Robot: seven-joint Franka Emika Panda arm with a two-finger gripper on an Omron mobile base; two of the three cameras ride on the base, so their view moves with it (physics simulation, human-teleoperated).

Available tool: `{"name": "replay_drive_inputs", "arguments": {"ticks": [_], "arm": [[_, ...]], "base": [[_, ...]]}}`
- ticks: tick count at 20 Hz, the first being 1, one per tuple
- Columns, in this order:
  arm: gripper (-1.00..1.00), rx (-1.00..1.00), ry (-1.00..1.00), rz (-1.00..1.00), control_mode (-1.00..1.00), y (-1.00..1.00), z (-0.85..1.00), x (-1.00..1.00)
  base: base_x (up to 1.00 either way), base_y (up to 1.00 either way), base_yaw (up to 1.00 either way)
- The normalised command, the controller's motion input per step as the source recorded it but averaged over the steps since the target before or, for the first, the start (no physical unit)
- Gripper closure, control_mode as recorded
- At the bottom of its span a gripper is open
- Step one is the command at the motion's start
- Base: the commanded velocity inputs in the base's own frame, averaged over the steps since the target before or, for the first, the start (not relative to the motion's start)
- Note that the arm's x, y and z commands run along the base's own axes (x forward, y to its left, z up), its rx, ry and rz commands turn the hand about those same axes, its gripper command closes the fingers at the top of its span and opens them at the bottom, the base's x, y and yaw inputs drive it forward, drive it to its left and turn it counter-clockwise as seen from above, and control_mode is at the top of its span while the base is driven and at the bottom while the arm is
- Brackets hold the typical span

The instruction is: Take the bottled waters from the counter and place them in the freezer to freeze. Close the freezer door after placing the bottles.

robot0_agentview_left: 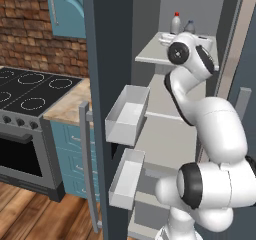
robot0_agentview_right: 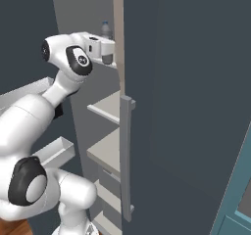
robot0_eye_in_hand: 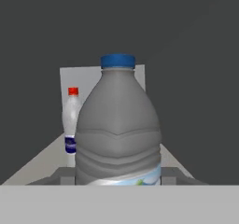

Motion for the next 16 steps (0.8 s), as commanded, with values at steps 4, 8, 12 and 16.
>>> {"name": "replay_drive_inputs", "arguments": {"ticks": [4,8,12,16], "arm": [[1.00,-0.01,-0.03,0.00,-1.00,-0.16,-0.17,0.12],[1.00,-0.02,-0.03,0.00,-1.00,-0.09,-0.17,0.15],[1.00,-0.02,-0.02,0.00,-1.00,-0.02,-0.03,0.25],[1.00,-0.04,0.00,0.00,-1.00,0.00,0.00,0.22]], "base": [[0.00,0.00,0.00],[0.00,0.00,0.00],[0.00,0.00,0.00],[0.00,0.00,0.00]]}}
